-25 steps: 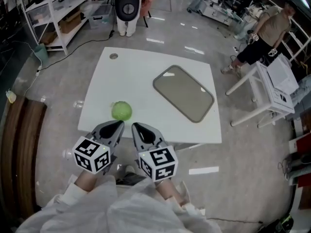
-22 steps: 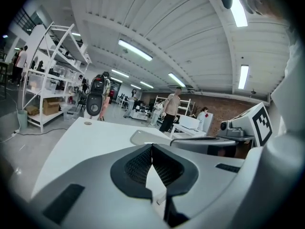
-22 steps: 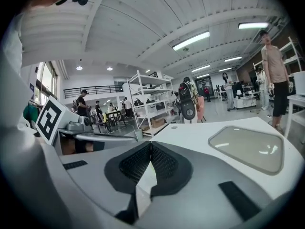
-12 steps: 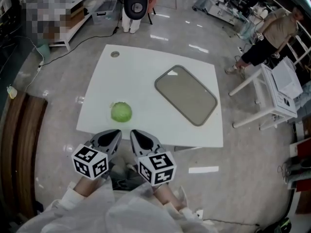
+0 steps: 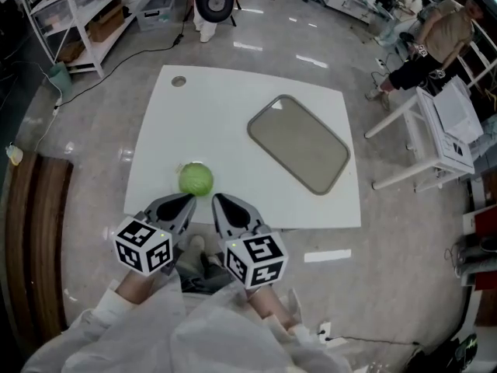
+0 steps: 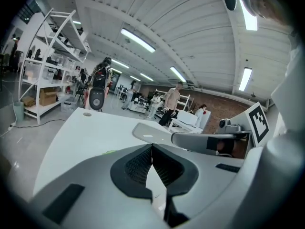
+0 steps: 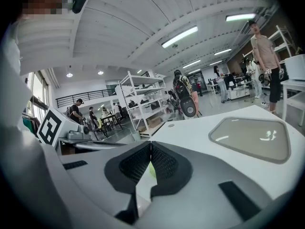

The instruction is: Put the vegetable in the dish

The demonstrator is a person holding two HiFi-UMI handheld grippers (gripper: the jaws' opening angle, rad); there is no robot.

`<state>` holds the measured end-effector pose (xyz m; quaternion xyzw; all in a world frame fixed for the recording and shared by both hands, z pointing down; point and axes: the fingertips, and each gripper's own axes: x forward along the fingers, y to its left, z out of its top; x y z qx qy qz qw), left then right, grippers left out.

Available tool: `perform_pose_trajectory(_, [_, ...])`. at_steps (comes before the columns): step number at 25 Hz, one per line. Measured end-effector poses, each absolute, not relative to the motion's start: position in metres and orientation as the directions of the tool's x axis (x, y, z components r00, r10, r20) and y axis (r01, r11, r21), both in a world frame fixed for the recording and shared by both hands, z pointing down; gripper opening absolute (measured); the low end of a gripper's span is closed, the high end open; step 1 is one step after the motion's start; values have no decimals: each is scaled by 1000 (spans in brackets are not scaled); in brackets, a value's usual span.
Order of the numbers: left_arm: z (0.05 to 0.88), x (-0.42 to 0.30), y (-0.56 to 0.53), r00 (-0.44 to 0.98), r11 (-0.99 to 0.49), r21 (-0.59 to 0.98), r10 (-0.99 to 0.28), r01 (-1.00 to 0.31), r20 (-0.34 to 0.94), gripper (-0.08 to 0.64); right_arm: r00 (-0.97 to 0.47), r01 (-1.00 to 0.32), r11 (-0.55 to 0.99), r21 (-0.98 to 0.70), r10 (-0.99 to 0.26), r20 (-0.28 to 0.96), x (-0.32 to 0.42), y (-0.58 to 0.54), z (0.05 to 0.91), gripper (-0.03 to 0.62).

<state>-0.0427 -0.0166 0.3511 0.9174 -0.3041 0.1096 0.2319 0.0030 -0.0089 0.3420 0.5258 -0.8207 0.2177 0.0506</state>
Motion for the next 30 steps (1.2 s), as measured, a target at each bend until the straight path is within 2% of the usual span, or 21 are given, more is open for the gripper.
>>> perform_pose_trajectory(30, [373, -73, -91, 847, -751, 406, -395, -521, 357, 8, -337, -929, 240, -281, -862, 378, -25, -81, 366, 12])
